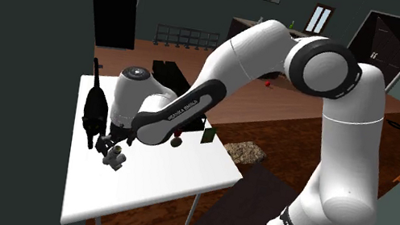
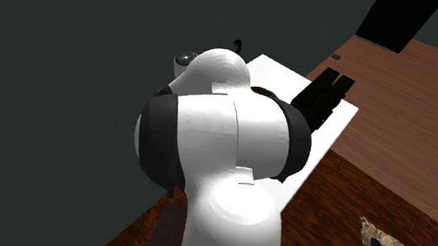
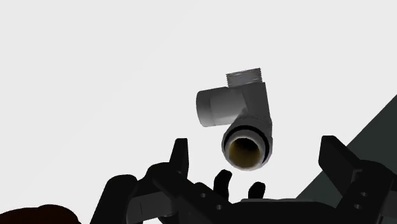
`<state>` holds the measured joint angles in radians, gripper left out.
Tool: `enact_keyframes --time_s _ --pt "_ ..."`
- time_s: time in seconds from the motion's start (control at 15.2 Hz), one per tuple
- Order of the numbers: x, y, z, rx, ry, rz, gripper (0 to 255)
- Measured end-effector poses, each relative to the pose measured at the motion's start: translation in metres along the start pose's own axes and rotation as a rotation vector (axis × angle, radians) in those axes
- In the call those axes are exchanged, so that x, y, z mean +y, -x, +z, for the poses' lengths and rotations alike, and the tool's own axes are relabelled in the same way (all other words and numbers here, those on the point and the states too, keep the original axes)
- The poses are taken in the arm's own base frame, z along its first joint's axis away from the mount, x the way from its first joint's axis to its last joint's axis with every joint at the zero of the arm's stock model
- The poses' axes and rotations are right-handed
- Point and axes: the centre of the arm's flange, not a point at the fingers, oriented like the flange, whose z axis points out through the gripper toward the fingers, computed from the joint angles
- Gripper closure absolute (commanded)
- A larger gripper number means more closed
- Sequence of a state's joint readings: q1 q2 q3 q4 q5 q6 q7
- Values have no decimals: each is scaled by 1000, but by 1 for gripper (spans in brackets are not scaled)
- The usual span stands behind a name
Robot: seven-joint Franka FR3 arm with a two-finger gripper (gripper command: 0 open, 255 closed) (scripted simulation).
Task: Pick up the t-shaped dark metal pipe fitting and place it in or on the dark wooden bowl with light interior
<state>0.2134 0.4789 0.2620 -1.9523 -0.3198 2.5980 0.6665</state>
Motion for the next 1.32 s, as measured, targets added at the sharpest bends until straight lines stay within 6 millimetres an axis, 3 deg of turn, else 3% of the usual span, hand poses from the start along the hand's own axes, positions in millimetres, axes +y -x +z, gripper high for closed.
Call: enact_keyframes --time_s 0.46,0.86,0.92,1.32 --pt "-2 0 39 0 -1 -1 0" --pt "-2 0 43 0 -1 -1 0" --pt "-2 0 43 0 -1 -1 255" --pt "0 -4 38 8 -2 1 255"
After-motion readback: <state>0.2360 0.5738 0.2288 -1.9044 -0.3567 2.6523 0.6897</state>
